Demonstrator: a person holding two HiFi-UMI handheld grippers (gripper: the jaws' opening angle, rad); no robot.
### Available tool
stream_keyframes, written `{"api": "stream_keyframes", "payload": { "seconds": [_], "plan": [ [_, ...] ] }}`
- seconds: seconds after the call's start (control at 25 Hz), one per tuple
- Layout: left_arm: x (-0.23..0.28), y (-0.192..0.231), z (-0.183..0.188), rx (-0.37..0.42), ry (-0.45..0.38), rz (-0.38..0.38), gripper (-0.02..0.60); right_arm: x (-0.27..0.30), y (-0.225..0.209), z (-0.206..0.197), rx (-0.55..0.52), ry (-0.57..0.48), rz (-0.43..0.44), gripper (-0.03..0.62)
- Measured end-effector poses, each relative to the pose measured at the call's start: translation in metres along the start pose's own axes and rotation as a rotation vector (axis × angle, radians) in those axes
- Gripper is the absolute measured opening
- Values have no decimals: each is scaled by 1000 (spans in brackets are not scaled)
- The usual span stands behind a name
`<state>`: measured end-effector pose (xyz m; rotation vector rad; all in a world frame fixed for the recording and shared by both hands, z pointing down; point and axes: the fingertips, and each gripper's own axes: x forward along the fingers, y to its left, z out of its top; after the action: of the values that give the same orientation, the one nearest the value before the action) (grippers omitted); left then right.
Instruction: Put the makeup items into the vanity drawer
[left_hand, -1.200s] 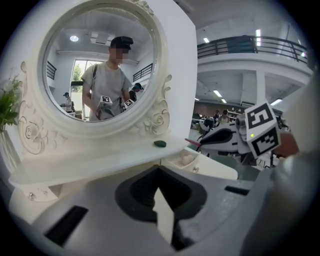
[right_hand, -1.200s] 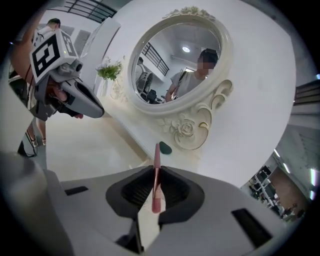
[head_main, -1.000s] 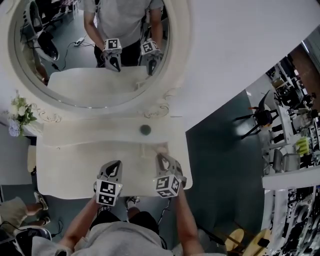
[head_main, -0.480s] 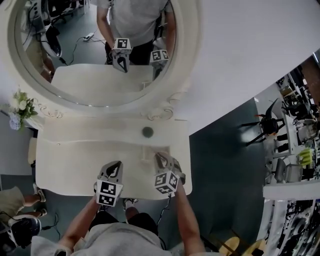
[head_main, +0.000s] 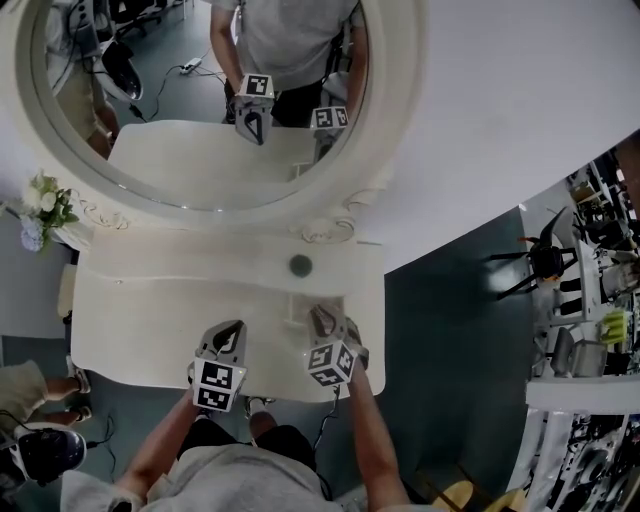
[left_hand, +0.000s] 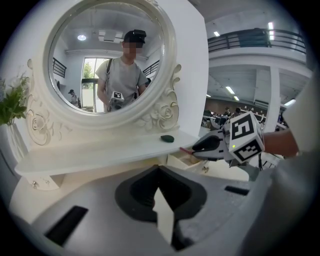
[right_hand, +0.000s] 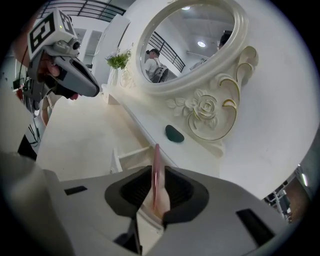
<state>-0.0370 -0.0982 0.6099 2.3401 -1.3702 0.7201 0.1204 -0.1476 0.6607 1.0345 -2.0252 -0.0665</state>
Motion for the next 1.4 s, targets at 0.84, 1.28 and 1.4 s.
{"api": "stream_keyframes", "payload": {
  "seconds": [0.84, 1.28, 1.4],
  "plan": [
    [-31, 10, 26, 55, -82, -17, 0, -62, -17, 50, 276, -175, -176, 183],
    [-81, 3, 64, 143, -210, -94, 0, -149, 13, 94, 492, -341, -317, 141],
    [-94, 0, 66, 164, -233, -120, 0, -169, 27, 99, 511, -361, -357, 96]
  ]
}}
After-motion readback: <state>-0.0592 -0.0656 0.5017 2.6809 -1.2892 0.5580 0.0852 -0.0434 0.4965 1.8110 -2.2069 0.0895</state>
